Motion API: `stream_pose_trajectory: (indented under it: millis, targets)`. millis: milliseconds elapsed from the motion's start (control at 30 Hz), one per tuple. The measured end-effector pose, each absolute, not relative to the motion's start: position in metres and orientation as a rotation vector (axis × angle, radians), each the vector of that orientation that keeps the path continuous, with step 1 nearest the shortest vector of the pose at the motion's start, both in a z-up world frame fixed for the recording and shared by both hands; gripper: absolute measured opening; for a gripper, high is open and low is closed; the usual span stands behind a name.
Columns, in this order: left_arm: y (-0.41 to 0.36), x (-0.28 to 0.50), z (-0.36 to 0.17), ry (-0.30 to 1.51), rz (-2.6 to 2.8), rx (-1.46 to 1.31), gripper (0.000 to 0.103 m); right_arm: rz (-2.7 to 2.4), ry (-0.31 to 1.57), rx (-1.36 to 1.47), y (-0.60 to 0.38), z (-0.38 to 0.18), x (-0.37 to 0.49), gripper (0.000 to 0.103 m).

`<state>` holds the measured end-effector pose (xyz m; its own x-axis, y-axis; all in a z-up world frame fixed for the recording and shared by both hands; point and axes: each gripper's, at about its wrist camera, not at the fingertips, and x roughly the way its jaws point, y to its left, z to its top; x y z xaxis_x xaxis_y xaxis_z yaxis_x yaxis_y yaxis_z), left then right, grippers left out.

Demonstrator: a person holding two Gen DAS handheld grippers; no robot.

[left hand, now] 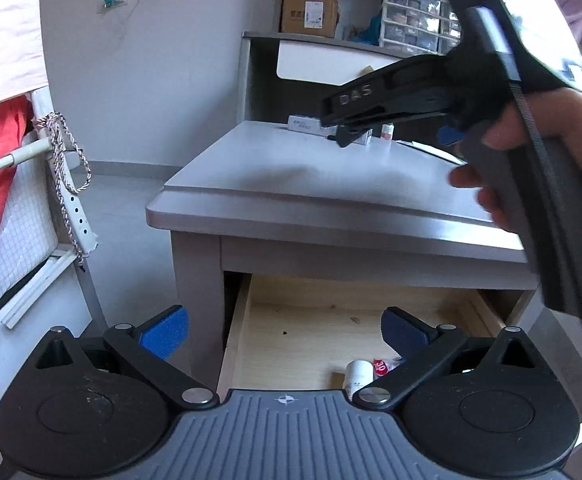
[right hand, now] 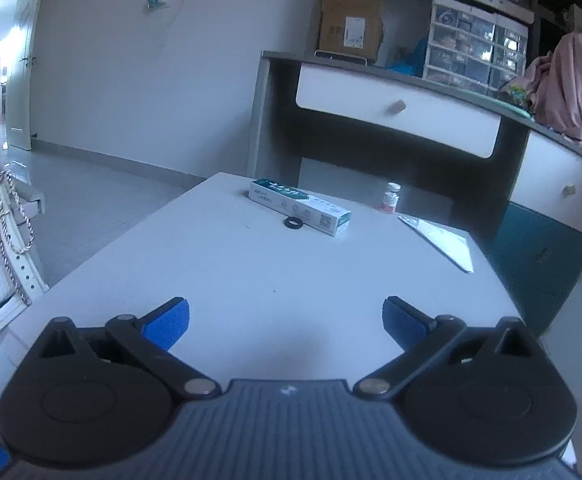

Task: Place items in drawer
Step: 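Move the right gripper to the black rubber ring beside the toothpaste box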

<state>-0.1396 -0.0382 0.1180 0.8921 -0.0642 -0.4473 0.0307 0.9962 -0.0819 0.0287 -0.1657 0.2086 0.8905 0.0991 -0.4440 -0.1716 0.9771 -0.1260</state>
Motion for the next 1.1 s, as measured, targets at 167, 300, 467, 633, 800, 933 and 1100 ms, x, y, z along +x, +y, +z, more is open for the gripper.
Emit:
stream_pose_trajectory:
  millis: [167,300,467,633,800,933,1100]
  targets:
    - [-0.036,-0.137,0.117,0.473,-0.059,-0.095,0.103,0.130,0.506,-0.110,-0.162,0.209,0.056,0.103]
    - [-0.034,-0.137,0.118,0.469,-0.066,-0.104,0.103,0.098,0.527,-0.104,-0.156,0.207,0.075,0.103]
    - [-0.031,-0.136,0.117,0.473,-0.072,-0.113,0.103,0.067,0.545,-0.108,-0.147,0.206,0.100,0.103]
    - [-0.028,-0.135,0.117,0.475,-0.080,-0.122,0.103,0.029,0.577,-0.085,-0.142,0.207,0.124,0.103]
    - [-0.026,-0.133,0.117,0.477,-0.085,-0.129,0.103,0.010,0.603,-0.081,-0.137,0.207,0.138,0.103]
    - [-0.024,-0.133,0.116,0.479,-0.085,-0.137,0.103,0.001,0.616,-0.073,-0.133,0.209,0.148,0.103]
    - [-0.020,-0.130,0.115,0.488,-0.077,-0.154,0.103,-0.022,0.650,-0.030,-0.131,0.209,0.163,0.103]
